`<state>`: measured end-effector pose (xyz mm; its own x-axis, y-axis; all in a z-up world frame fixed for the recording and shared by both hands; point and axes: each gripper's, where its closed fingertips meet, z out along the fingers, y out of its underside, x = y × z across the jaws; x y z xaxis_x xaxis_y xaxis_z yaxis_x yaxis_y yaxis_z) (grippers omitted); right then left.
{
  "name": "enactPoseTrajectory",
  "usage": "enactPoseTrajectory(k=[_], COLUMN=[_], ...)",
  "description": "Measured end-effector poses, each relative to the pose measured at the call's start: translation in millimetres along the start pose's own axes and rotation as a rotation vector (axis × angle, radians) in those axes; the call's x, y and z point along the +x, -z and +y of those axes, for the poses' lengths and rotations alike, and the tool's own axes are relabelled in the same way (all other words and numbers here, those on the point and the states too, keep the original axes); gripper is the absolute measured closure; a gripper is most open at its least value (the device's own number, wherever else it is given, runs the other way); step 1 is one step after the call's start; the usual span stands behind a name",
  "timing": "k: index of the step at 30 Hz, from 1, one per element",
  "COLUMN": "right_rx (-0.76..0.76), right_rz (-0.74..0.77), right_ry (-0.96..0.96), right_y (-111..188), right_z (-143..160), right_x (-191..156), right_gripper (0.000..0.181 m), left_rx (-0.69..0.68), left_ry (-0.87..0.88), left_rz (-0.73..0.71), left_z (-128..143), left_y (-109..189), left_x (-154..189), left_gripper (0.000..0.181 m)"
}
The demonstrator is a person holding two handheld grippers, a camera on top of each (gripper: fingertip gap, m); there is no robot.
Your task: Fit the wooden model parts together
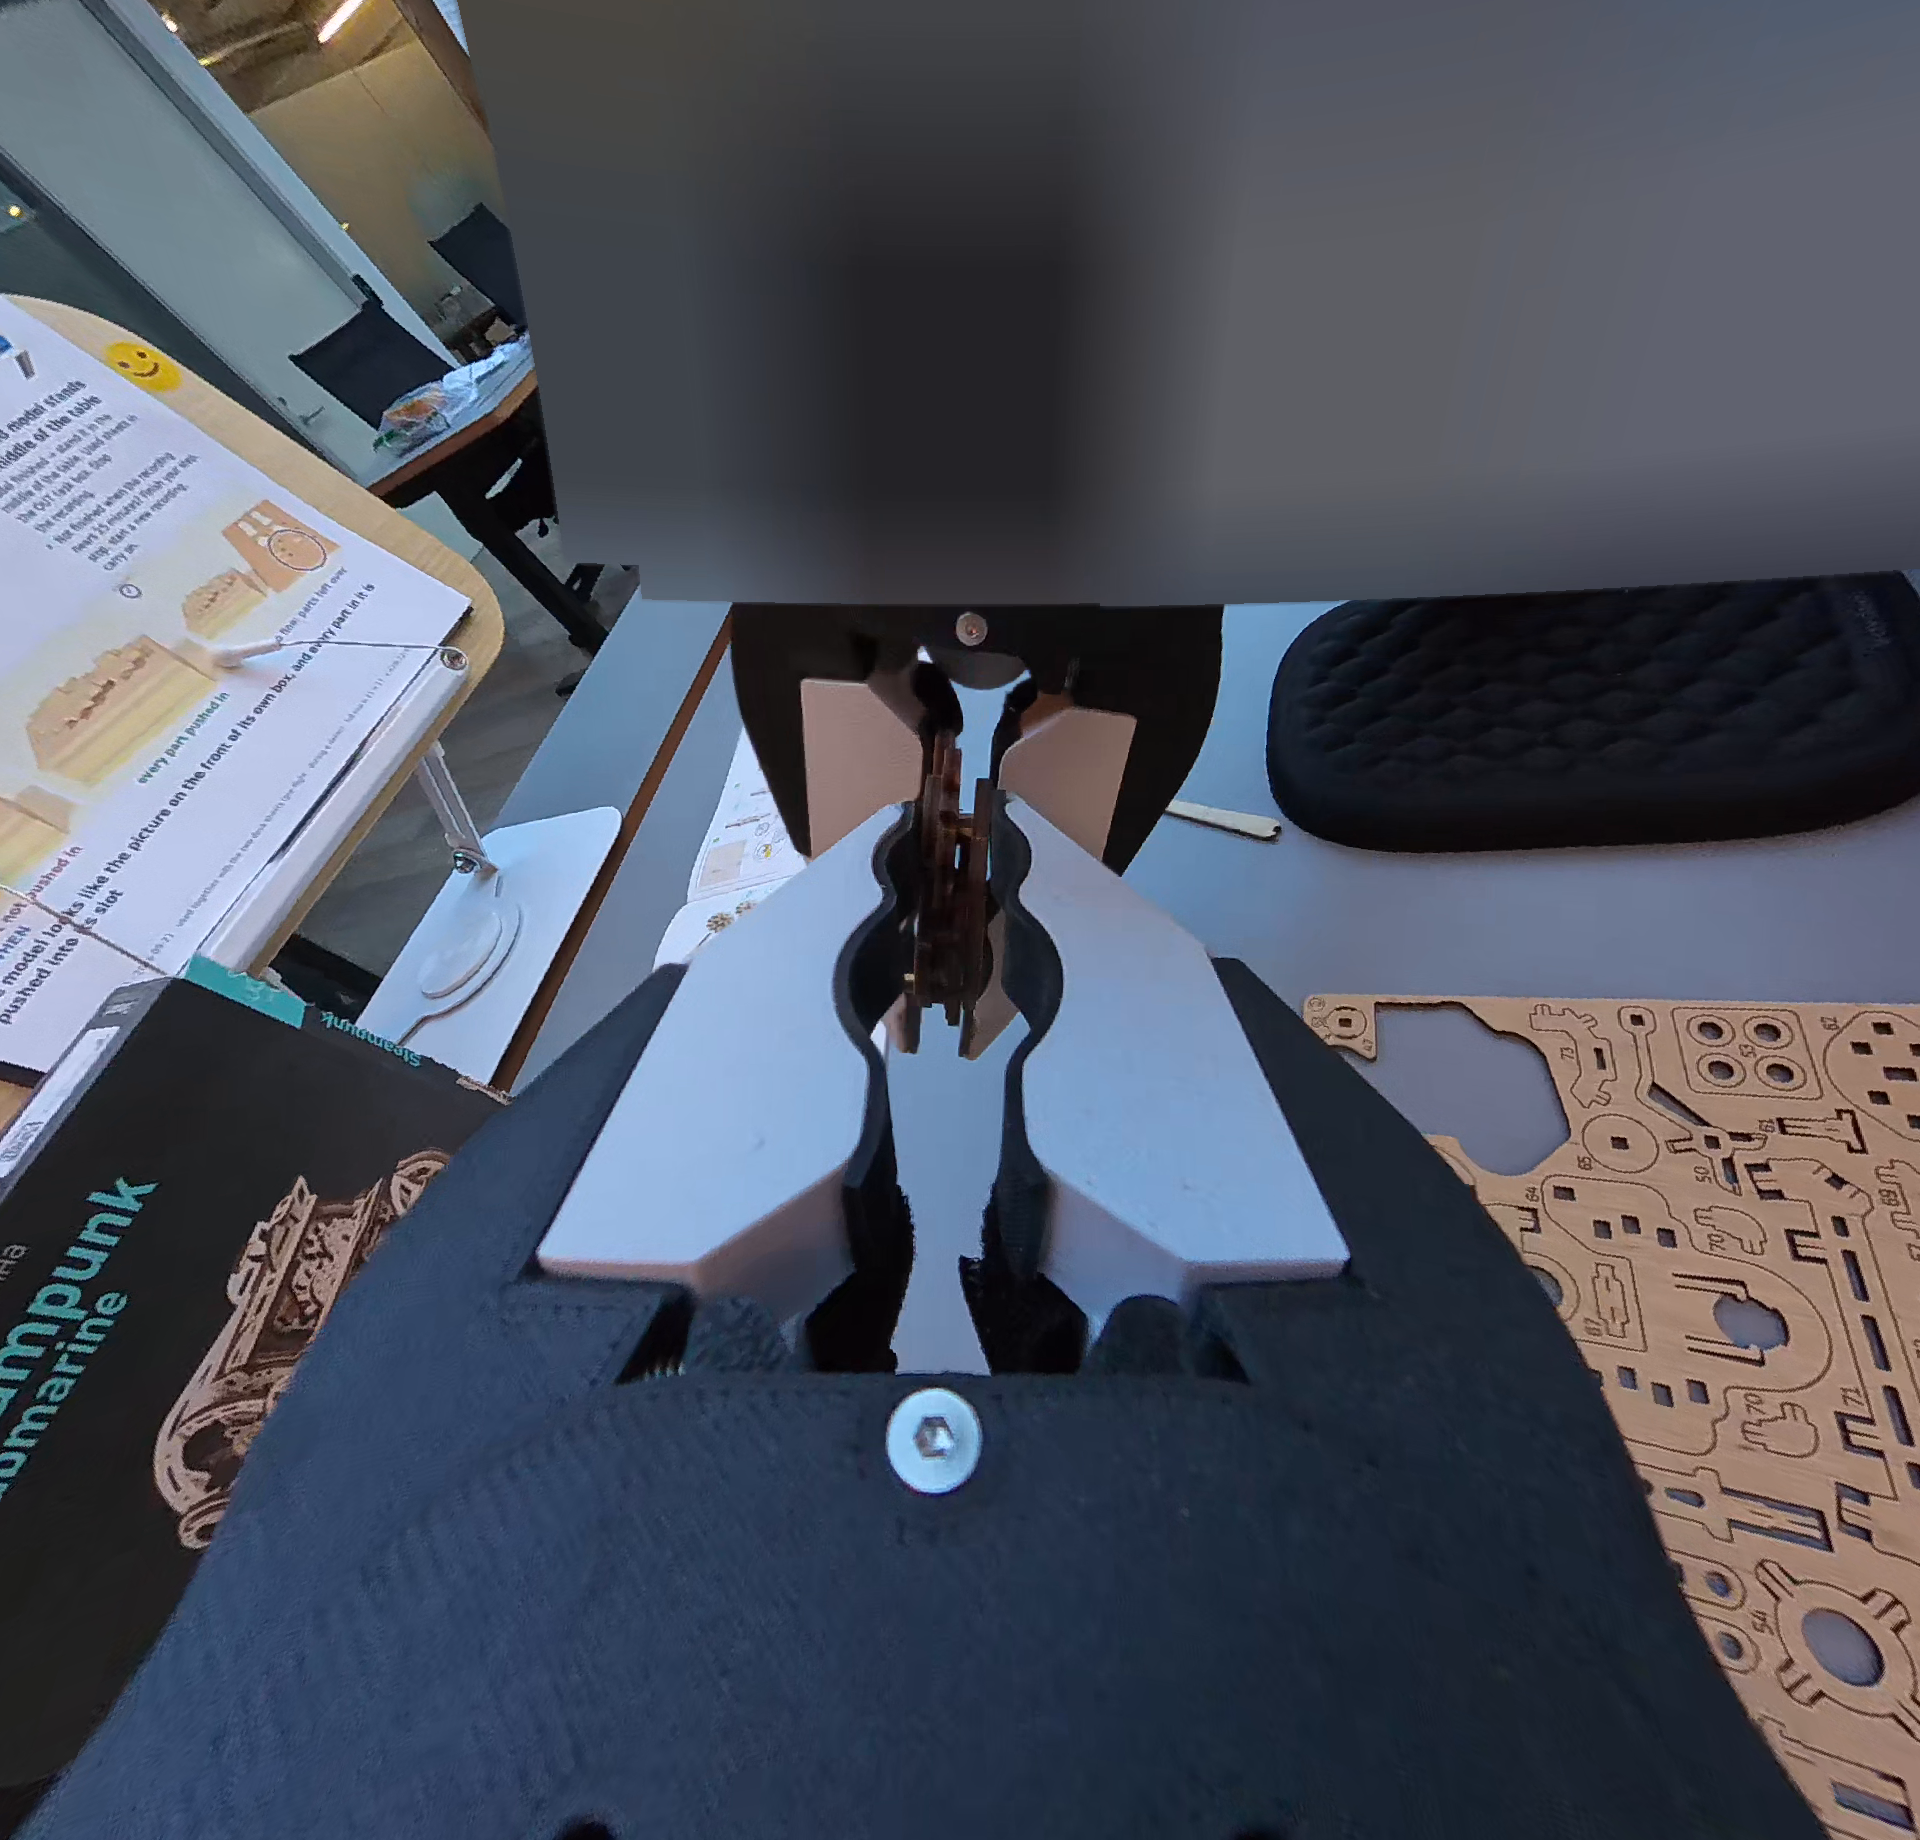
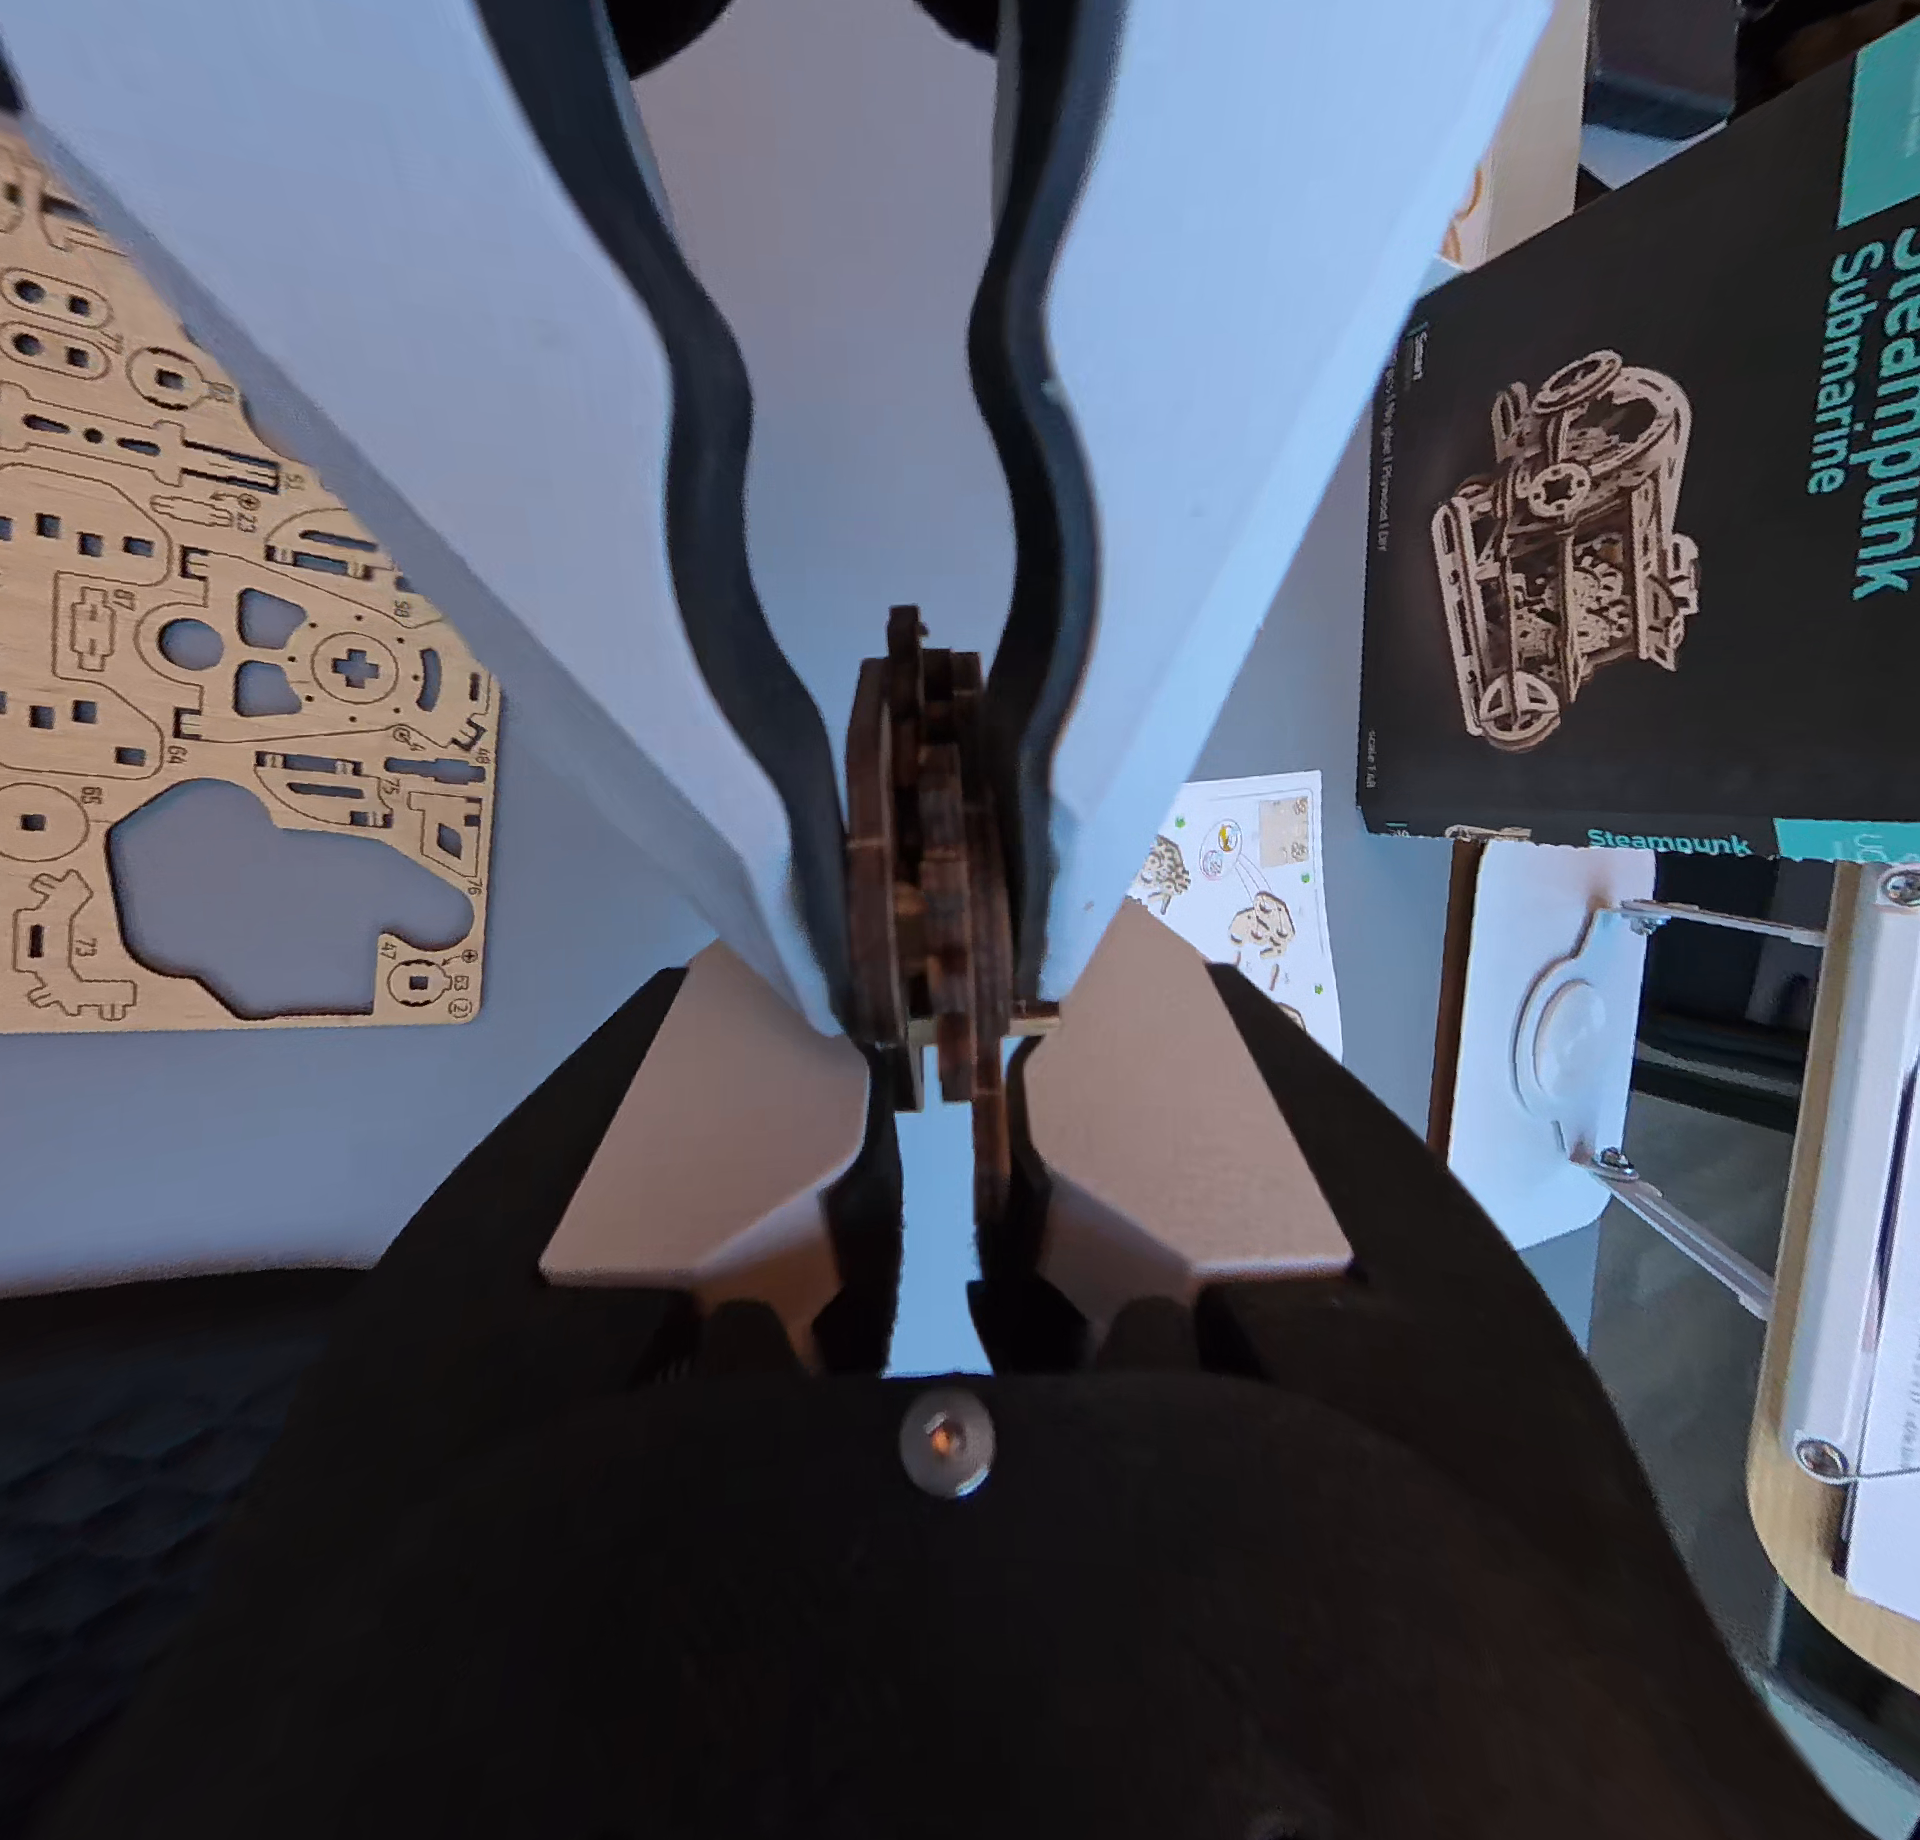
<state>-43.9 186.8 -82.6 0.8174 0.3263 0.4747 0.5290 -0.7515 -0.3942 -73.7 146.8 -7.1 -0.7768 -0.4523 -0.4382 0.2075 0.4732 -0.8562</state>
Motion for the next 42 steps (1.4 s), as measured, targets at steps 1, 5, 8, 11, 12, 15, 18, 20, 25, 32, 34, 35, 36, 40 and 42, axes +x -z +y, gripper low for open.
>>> enactPoseTrajectory(k=[1, 5, 8, 11, 12, 15, 18, 20, 25, 32, 34, 35, 36, 40, 42], right_rx=[0.019, 0.034, 0.097, 0.187, 0.210, 0.307, 0.322, 0.352, 0.578, 0.577, 0.592, 0.596, 0.600, 0.671, 0.713], right_rz=[-0.002, 0.049, -0.013, -0.124, -0.178, -0.316, -0.412, -0.446, -0.481, -0.602, -0.629, -0.633, -0.640, -0.719, -0.761], right_ry=[-0.005, -0.012, -0.070, -0.152, -0.174, -0.261, -0.336, -0.366, -0.418, -0.482, -0.513, -0.526, -0.533, -0.622, -0.655], right_y=[1.7, 9.8, 15.9, 19.7, 20.3, 21.7, 21.8, 28.7, 64.7, 59.8, 56.4, 53.2, 50.8, 51.8, 54.3], right_z=[-3.1, 0.3, -5.5, -16.4, -18.9, -26.6, -20.9, -14.4, -29.4, -28.6, -29.6, -29.8, -29.9, -32.1, -35.1], right_x=[0.5, 13.2, 9.7, 1.2, -3.8, -10.1, -6.9, 1.4, 20.5, 12.9, 13.4, 13.6, 13.6, 19.9, 21.6], right_gripper=[0.173, 0.173, 0.173, 0.173, 0.173, 0.170, 0.140, 0.130, 0.139, 0.170, 0.170, 0.170, 0.170, 0.170, 0.170], left_rx=[0.012, 0.050, 0.038, 0.010, 0.005, 0.033, 0.018, 0.005, -0.068, -0.122, -0.133, -0.144, -0.154, -0.095, -0.045], left_ry=[0.020, 0.058, 0.131, 0.164, 0.177, 0.268, 0.408, 0.453, 0.583, 0.636, 0.644, 0.638, 0.629, 0.658, 0.685], left_rz=[0.007, -0.008, 0.040, 0.034, 0.025, 0.053, 0.116, 0.103, 0.149, 0.220, 0.219, 0.217, 0.216, 0.220, 0.246], left_z=[-2.4, -8.6, -6.7, 1.8, 3.9, 2.2, 4.0, 7.8, 22.4, 32.4, 34.0, 36.4, 39.0, 37.7, 34.3], left_y=[1.3, 9.2, 14.8, 12.8, 11.4, 10.7, 12.9, 15.6, 14.9, 10.8, 12.2, 13.2, 13.9, 15.1, 16.6], left_x=[-0.4, -6.4, -8.2, -11.7, -13.4, -14.5, -15.1, -21.1, -20.1, -10.5, -11.4, -11.8, -12.4, -18.1, -19.8], left_gripper=[0.171, 0.161, 0.155, 0.158, 0.164, 0.171, 0.171, 0.171, 0.172, 0.171, 0.171, 0.171, 0.171, 0.171, 0.169])
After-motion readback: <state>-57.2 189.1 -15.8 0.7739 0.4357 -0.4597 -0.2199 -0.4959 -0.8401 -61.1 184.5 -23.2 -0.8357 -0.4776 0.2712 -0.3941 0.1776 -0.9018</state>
